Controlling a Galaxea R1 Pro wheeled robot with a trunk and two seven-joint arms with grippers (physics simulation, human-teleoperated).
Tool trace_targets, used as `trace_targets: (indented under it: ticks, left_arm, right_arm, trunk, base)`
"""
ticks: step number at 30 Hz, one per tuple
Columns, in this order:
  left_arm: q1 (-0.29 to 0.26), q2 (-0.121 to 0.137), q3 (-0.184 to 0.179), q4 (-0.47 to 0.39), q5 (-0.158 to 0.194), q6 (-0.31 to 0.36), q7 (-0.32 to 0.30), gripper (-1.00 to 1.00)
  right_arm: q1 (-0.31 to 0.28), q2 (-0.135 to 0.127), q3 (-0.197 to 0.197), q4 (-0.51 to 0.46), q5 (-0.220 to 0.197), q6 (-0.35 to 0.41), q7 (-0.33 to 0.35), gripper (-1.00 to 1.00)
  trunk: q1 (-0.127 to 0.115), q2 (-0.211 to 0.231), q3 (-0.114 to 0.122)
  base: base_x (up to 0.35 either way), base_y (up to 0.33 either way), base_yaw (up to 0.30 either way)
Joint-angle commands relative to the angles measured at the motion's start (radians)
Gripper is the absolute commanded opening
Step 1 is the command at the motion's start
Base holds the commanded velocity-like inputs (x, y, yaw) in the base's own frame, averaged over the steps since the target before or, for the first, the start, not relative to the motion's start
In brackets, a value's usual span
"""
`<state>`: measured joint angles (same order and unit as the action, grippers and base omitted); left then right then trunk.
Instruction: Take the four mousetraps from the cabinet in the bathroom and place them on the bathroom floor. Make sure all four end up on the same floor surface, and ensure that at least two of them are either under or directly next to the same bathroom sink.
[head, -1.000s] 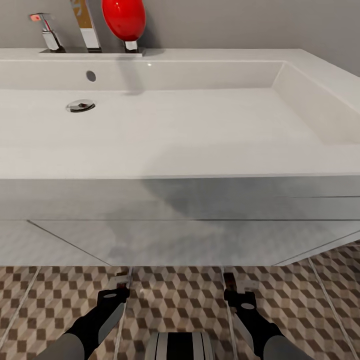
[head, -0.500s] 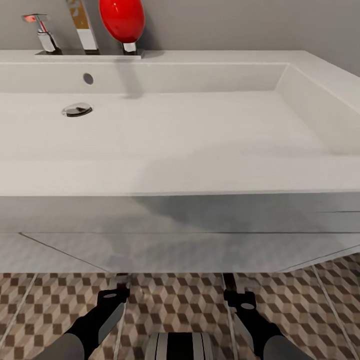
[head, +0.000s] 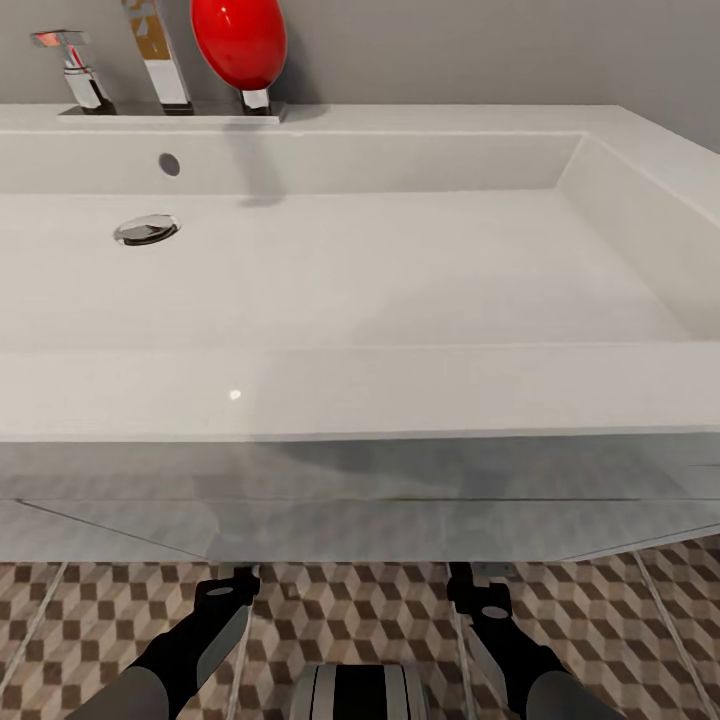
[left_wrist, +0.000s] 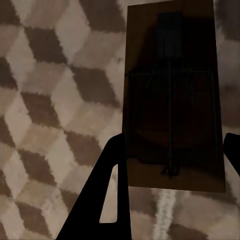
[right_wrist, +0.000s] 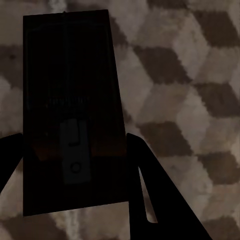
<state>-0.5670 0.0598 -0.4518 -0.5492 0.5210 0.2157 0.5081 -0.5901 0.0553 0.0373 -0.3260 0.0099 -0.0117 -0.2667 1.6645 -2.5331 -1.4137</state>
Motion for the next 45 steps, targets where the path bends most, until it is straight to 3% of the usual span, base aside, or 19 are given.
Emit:
trace_targets:
  ticks: [1, 34, 45]
  left_arm:
    - [-0.001, 0.002, -0.008, -0.002, 0.005, 0.005, 0.009, -1.0]
    - [0.0, 0.002, -0.008, 0.0, 0.005, 0.007, 0.007, -1.0]
    - [-0.001, 0.004, -0.004, 0.014, 0.005, 0.008, -0.008, -1.0]
  right_arm:
    - [0.0, 0.0, 0.004, 0.001, -0.002, -0.002, -0.006, -1.0]
    - [0.0, 0.0, 0.005, 0.001, -0.006, -0.002, -0.006, -1.0]
    - [-0.02, -0.002, 0.004, 0.07, -0.015, -0.002, -0.006, -1.0]
  trunk:
    - [0.0, 0.0, -0.001]
    - [0.0, 0.0, -0.001]
    - [0.0, 0.0, -0.001]
  base:
    - [0.005, 0.0, 0.0]
    - [0.017, 0.0, 0.0]
    - [0.0, 0.0, 0.0]
